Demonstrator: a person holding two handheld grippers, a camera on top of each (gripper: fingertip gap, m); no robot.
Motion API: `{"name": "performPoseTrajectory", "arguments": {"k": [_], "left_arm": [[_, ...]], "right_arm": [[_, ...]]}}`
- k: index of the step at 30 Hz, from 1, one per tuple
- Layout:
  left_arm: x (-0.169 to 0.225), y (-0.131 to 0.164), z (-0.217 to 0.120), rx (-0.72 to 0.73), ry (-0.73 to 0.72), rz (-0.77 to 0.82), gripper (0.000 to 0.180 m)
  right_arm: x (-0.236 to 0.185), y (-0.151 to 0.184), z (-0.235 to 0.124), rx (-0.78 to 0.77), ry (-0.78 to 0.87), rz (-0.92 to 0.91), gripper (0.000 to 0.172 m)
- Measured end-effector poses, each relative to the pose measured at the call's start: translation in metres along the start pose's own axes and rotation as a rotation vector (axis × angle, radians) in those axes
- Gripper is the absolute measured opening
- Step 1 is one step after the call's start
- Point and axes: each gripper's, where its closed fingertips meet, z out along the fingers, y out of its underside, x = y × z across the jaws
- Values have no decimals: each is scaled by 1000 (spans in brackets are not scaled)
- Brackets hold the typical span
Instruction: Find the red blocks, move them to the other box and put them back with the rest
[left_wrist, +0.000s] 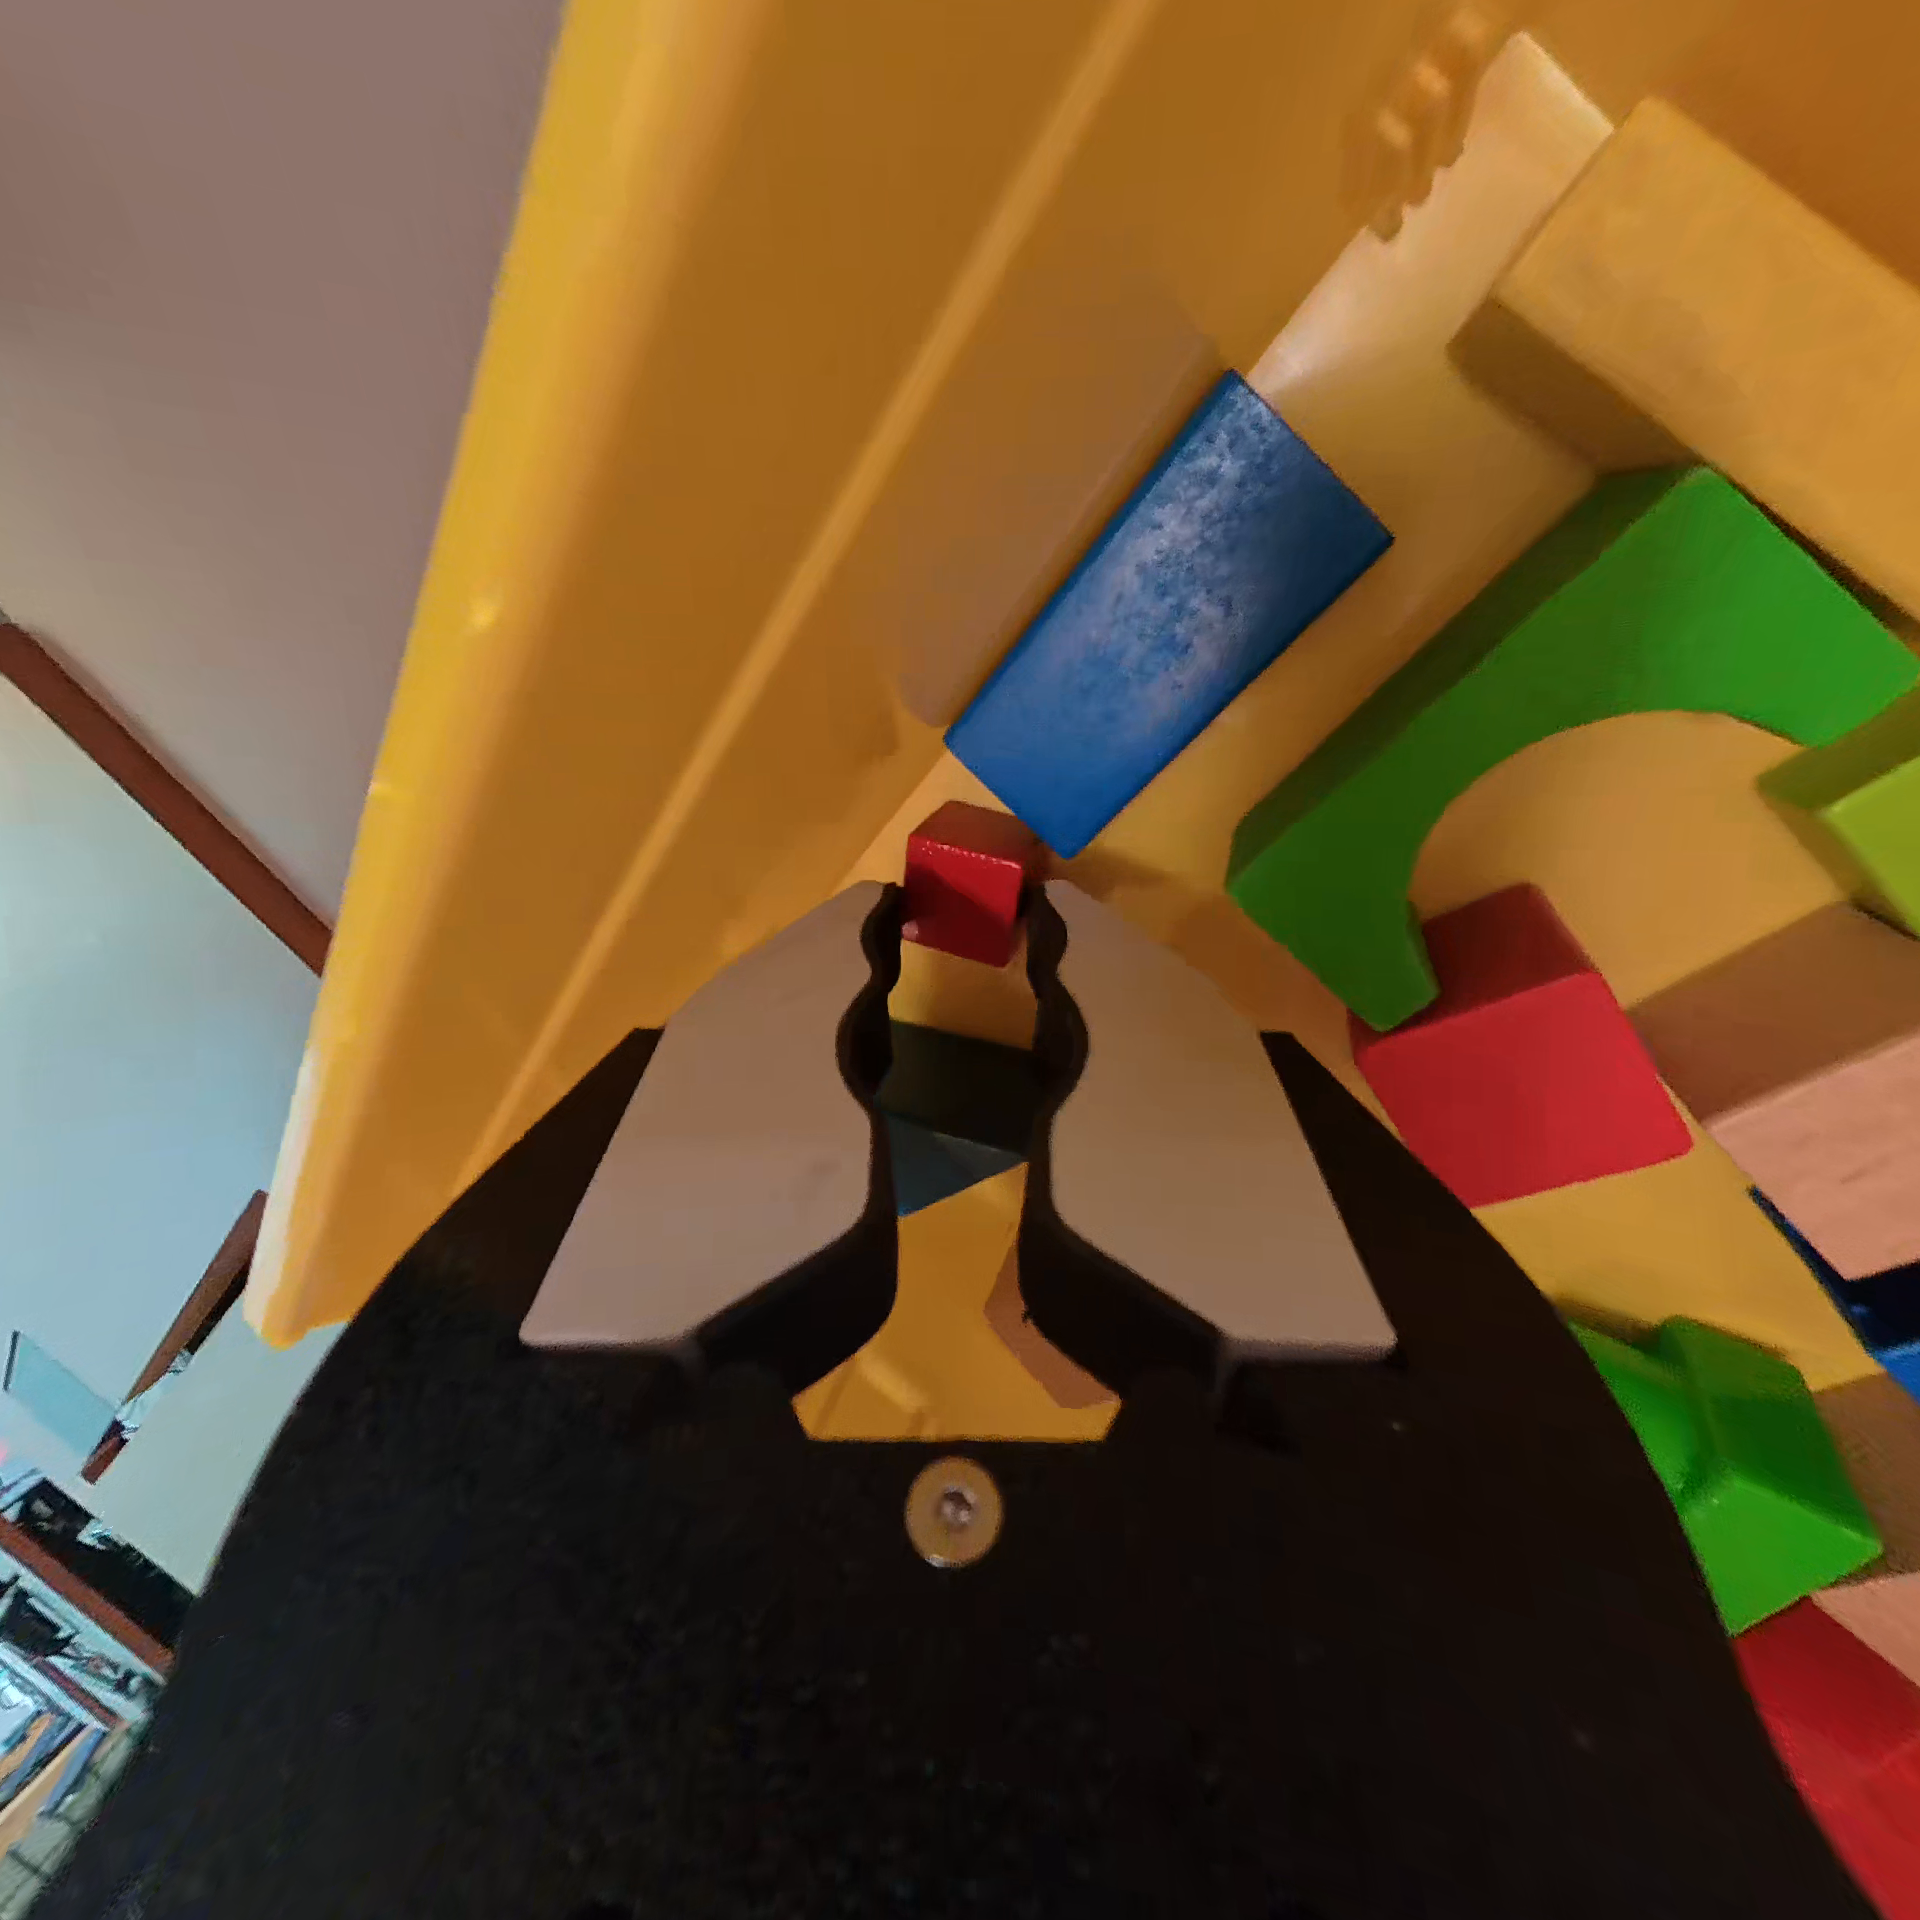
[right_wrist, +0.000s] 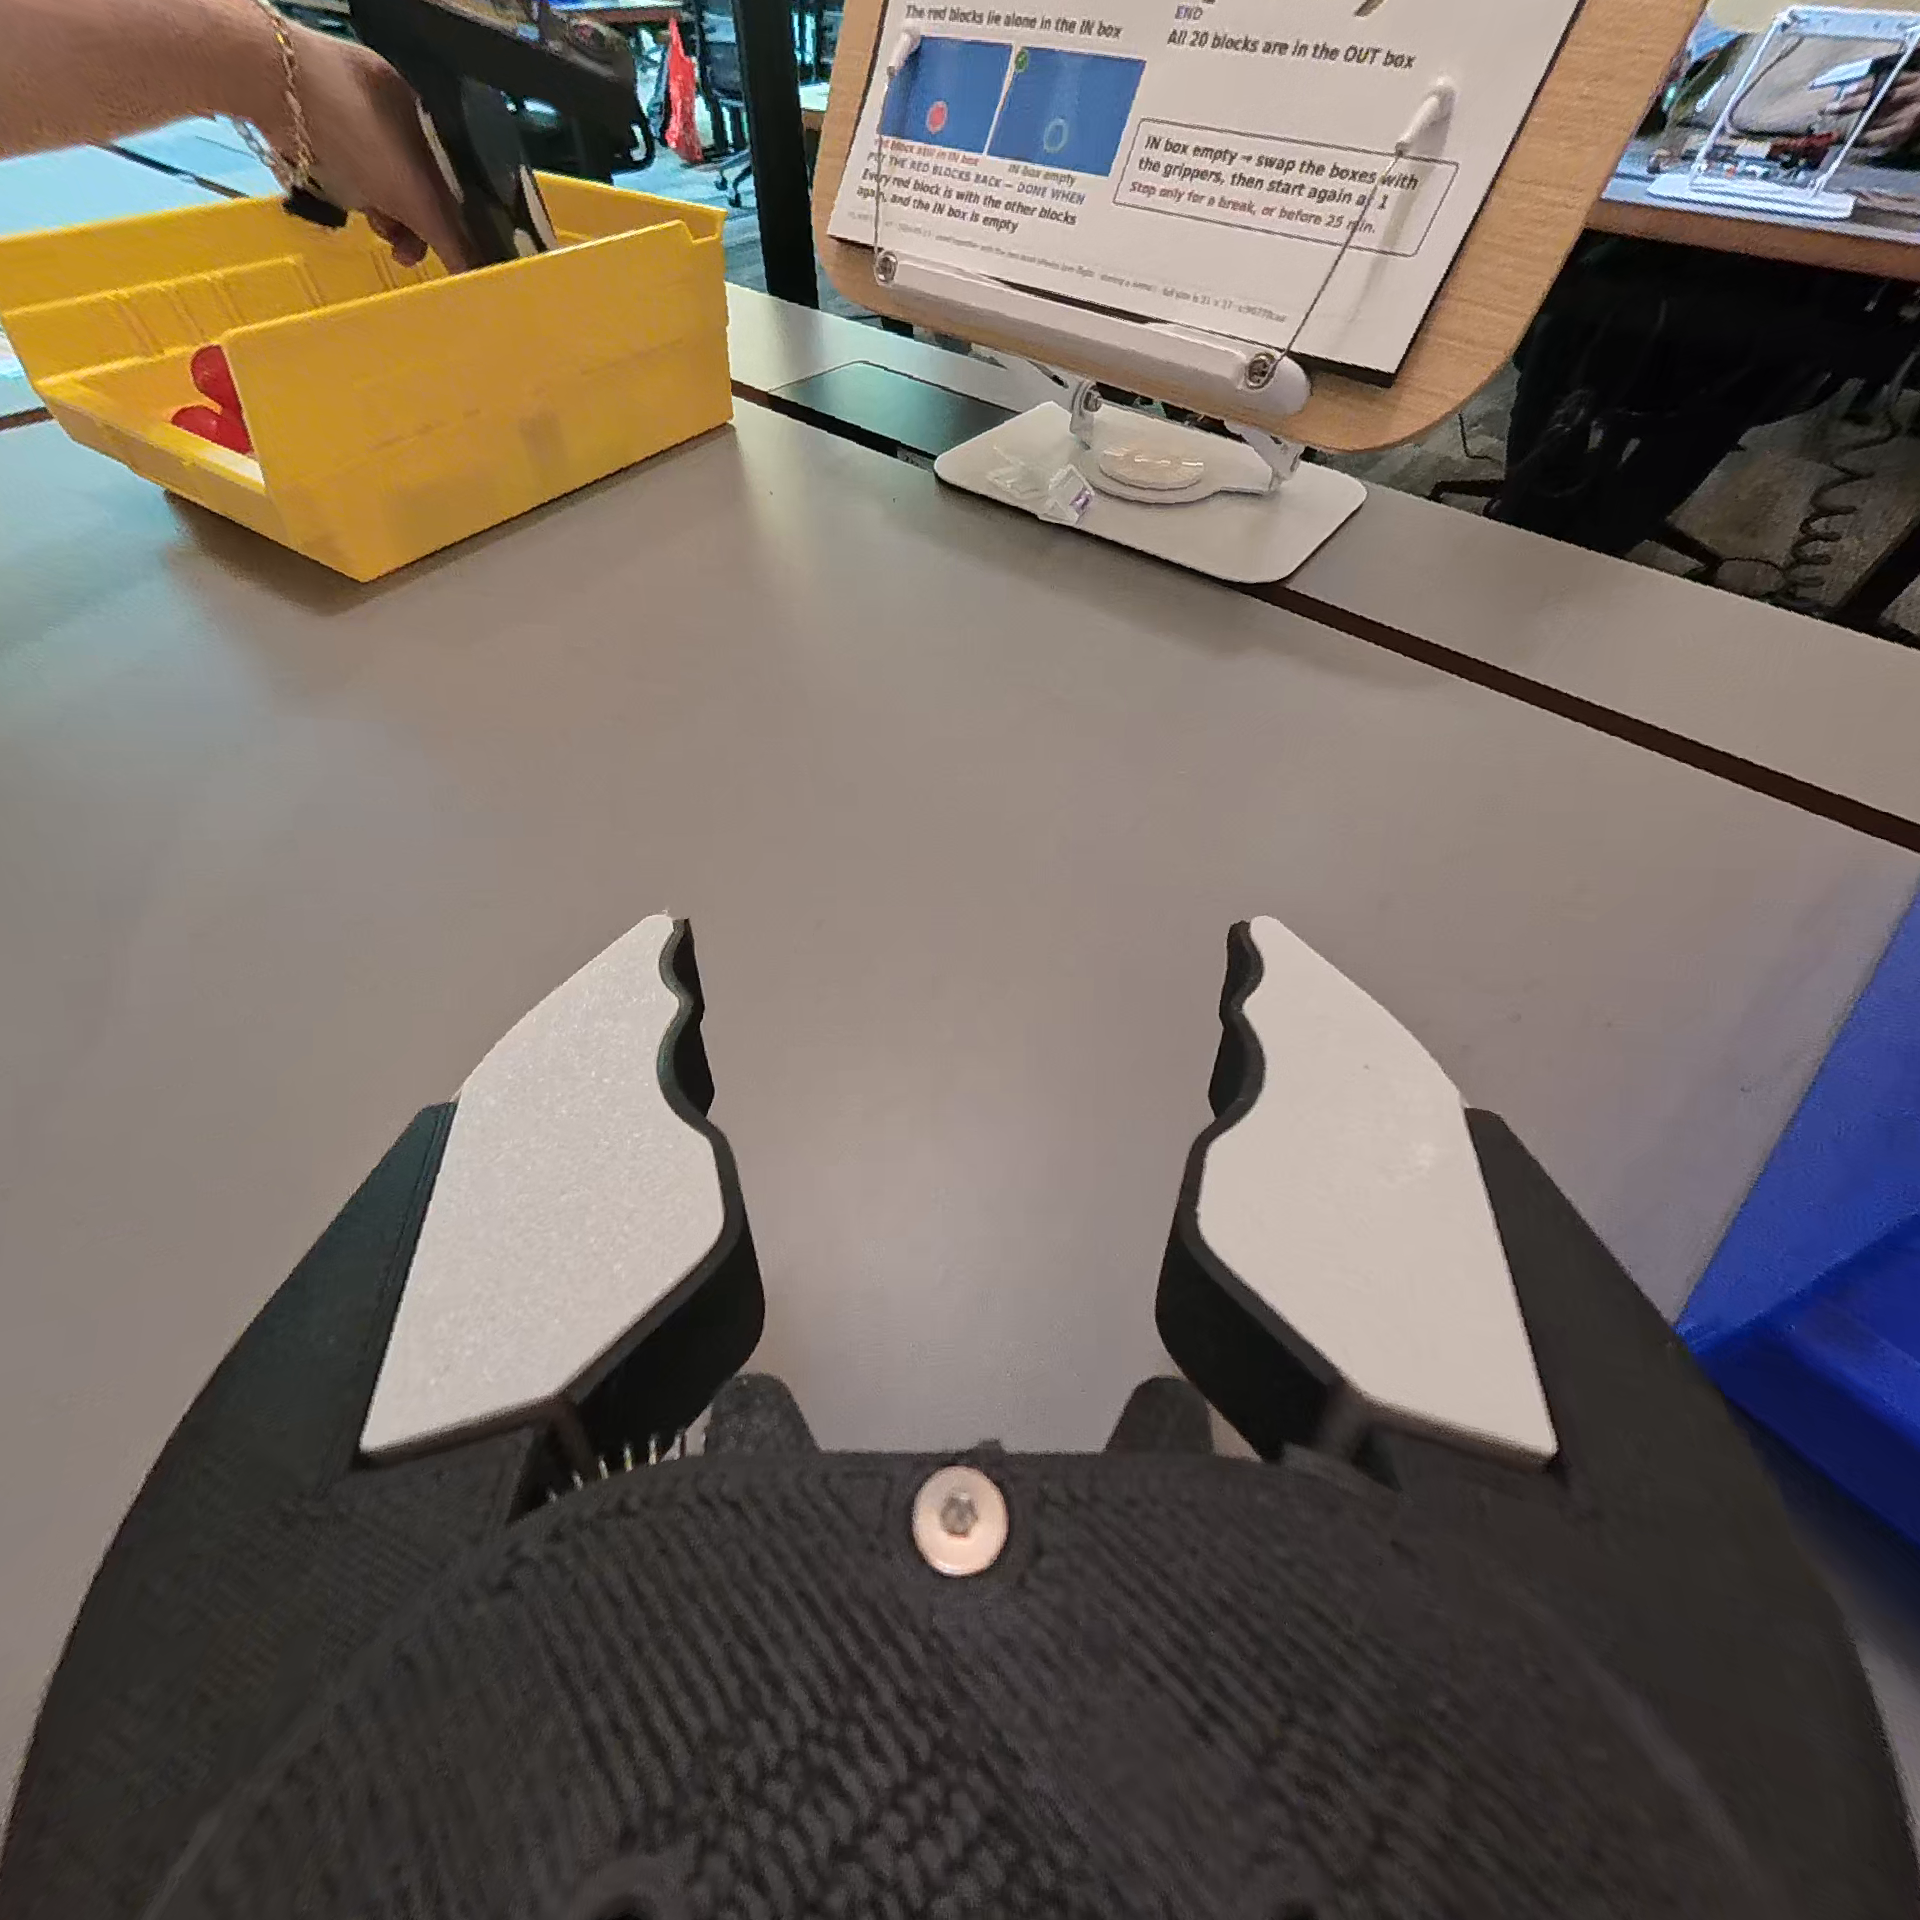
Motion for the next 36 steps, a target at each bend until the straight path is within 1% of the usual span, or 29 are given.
{"name": "performPoseTrajectory", "arguments": {"k": [3,6,9,11,12,15,17,19,21,25,28,31,33,35,36], "left_arm": [[0,-1,-4,20,-5,-70,22],[-3,-3,-22,72,-43,-156,22],[-8,-8,-62,173,-109,-254,22],[-5,-18,-101,306,-120,-316,22],[2,-25,-123,393,-97,-349,22],[43,-53,-194,680,58,-379,22],[85,-69,-239,844,187,-347,22],[135,-84,-278,980,325,-286,22],[183,-95,-303,1061,453,-230,22],[270,-114,-324,1121,742,-149,22],[319,-124,-327,1133,953,-112,22],[356,-135,-321,1094,1160,-111,22],[374,-138,-322,1061,1299,-121,22],[388,-140,-322,1028,1385,-110,22],[394,-140,-323,1017,1418,-105,22]], "right_arm": [[2,0,1,-5,6,-17,95],[4,-3,2,12,21,-60,92],[8,-6,5,23,41,-96,95],[5,-9,9,31,24,-129,95],[5,-12,10,39,27,-155,97],[3,-28,16,64,36,-270,97],[-1,-45,21,92,36,-349,95],[-9,-63,27,122,21,-431,91],[-20,-83,34,159,7,-515,86],[-54,-113,45,249,-89,-661,79],[-72,-129,48,322,-129,-689,73],[-81,-132,50,345,-168,-708,65],[-86,-130,48,362,-191,-739,56],[-88,-127,43,377,-202,-781,47],[-88,-124,42,376,-199,-797,47]]}}
